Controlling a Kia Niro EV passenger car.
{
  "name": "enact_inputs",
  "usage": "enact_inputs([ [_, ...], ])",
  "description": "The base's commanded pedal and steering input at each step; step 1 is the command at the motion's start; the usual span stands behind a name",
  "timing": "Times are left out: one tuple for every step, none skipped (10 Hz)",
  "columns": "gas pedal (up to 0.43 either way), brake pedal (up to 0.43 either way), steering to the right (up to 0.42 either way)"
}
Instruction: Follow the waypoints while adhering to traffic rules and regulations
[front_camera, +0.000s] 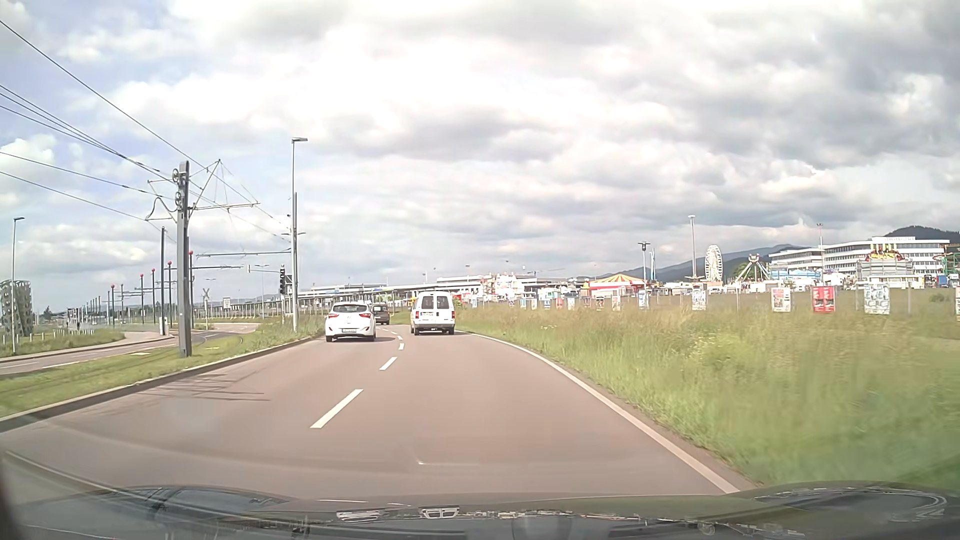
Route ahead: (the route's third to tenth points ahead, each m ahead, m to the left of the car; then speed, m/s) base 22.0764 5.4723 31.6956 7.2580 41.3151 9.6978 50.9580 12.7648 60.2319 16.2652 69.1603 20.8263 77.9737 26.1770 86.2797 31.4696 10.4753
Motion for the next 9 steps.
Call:
enact_inputs([
  [0.047, 0.000, -0.032],
  [0.047, 0.000, -0.031],
  [0.047, 0.000, -0.031],
  [0.047, 0.000, -0.031],
  [0.047, 0.000, -0.031],
  [0.047, 0.000, -0.031],
  [0.047, 0.000, -0.031],
  [0.047, 0.000, -0.033],
  [0.047, 0.000, -0.033],
])
